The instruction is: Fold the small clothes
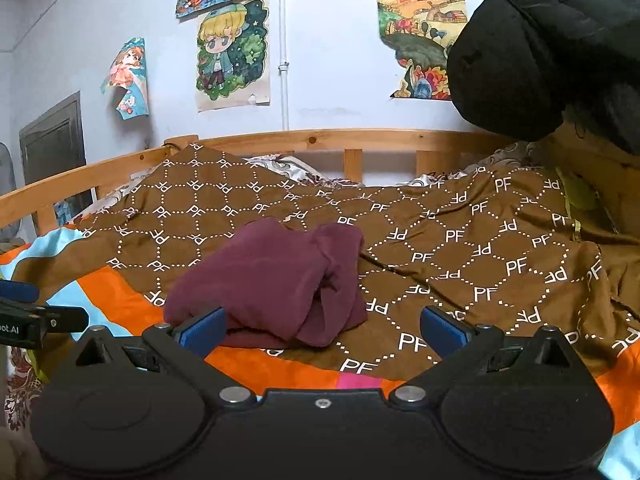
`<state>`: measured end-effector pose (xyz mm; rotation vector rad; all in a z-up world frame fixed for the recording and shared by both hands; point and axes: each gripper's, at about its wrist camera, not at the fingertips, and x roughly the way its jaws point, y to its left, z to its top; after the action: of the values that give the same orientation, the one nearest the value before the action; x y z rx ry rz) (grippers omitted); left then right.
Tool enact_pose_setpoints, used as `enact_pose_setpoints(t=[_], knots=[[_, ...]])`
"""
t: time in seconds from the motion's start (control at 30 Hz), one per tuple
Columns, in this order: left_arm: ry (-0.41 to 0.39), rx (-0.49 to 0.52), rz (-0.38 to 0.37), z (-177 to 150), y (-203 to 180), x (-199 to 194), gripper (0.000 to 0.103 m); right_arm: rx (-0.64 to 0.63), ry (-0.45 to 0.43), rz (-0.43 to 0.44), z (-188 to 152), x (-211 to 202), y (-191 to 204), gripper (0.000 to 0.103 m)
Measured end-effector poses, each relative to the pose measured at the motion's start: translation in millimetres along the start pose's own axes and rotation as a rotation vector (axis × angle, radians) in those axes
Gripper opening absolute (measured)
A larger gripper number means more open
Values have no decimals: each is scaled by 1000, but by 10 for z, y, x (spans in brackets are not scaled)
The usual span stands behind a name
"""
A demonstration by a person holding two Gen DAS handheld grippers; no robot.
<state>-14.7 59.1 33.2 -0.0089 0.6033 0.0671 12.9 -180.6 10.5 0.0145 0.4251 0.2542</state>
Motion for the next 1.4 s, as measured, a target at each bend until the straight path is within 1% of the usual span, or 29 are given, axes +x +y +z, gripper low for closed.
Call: enact_pose_setpoints(t=[1.4], knots=[[-1, -1, 7, 0, 26, -16, 102, -6, 5, 9, -18, -13, 20, 102]])
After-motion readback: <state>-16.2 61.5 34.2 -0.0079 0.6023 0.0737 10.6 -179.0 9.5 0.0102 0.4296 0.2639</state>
